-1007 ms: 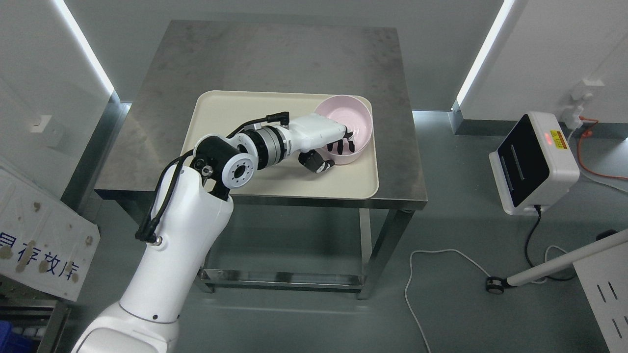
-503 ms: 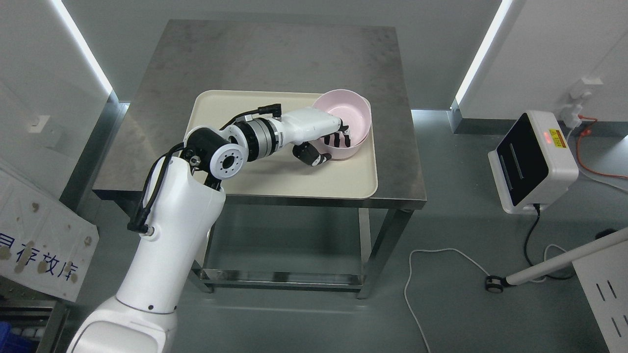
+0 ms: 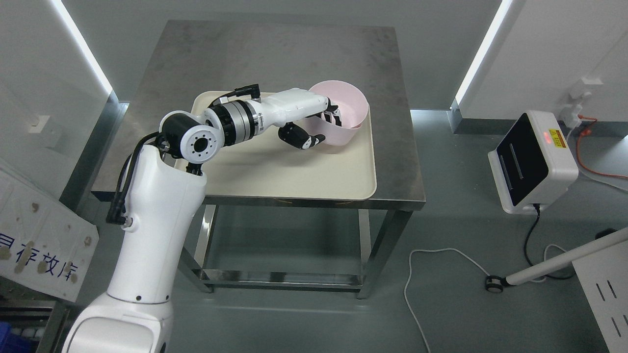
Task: Stack pink IKEA bowls on left shelf middle
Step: 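Lift the stacked bowls off the tray with the left hand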
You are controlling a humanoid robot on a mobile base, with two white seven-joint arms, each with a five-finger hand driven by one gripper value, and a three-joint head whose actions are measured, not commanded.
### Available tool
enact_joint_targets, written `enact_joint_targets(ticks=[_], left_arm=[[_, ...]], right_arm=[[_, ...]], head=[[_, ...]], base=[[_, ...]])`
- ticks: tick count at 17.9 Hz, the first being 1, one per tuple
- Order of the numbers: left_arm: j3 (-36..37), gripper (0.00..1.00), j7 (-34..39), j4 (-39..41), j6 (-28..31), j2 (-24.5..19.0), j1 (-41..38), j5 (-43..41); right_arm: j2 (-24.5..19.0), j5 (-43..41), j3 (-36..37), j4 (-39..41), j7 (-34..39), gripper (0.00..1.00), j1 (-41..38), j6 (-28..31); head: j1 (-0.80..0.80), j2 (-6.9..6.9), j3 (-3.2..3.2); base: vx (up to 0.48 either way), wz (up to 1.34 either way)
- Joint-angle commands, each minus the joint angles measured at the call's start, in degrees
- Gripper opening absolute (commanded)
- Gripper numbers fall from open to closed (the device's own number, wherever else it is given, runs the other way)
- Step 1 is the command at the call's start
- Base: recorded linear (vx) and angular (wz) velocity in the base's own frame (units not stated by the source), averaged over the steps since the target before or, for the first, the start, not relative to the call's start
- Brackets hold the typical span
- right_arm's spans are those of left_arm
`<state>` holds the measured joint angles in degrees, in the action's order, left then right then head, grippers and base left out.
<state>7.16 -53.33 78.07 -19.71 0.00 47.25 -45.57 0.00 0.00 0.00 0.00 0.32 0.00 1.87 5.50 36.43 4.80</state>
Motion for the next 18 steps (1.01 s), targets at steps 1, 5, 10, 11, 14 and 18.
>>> enact_joint_targets(ticks=[1, 5, 10, 11, 14, 18], left_arm=[[-12.34, 0.08, -1.33, 3.49, -0.33, -1.0, 0.65, 4.26], [-15.33, 0.08, -1.51, 4.46, -4.52, -3.94, 0.13, 5.76], [-21.64, 0.08, -1.69, 5.78, -10.17, -7.21, -1.9, 6.11], [-23.58, 0.08, -2.21, 5.87, -11.21, -7.29, -2.16, 6.89], [-24.65, 0.08, -3.89, 6.65, -12.72, -7.21, -4.26, 10.59], [-24.65, 0.08, -3.8, 7.71, -12.98, -7.03, -5.85, 10.77]], right_arm=[[1.0, 0.0, 0.62, 1.93, 0.03, 1.0, -1.67, 0.06], [1.0, 0.0, 0.7, 1.93, 0.03, 1.0, -1.67, 0.06], [1.0, 0.0, 0.62, 1.93, 0.03, 1.0, -1.67, 0.06], [1.0, 0.0, 0.7, 1.93, 0.03, 1.0, -1.67, 0.06], [1.0, 0.0, 0.7, 1.93, 0.03, 1.0, -1.67, 0.15], [1.0, 0.0, 0.62, 1.93, 0.03, 1.0, -1.67, 0.15]], head=[[0.0, 0.0, 0.0], [0.0, 0.0, 0.0], [0.0, 0.0, 0.0], [0.0, 0.0, 0.0], [0.0, 0.0, 0.0], [0.0, 0.0, 0.0]], base=[[0.0, 0.0], [0.0, 0.0], [0.0, 0.0], [0.0, 0.0], [0.0, 0.0], [-0.01, 0.02]])
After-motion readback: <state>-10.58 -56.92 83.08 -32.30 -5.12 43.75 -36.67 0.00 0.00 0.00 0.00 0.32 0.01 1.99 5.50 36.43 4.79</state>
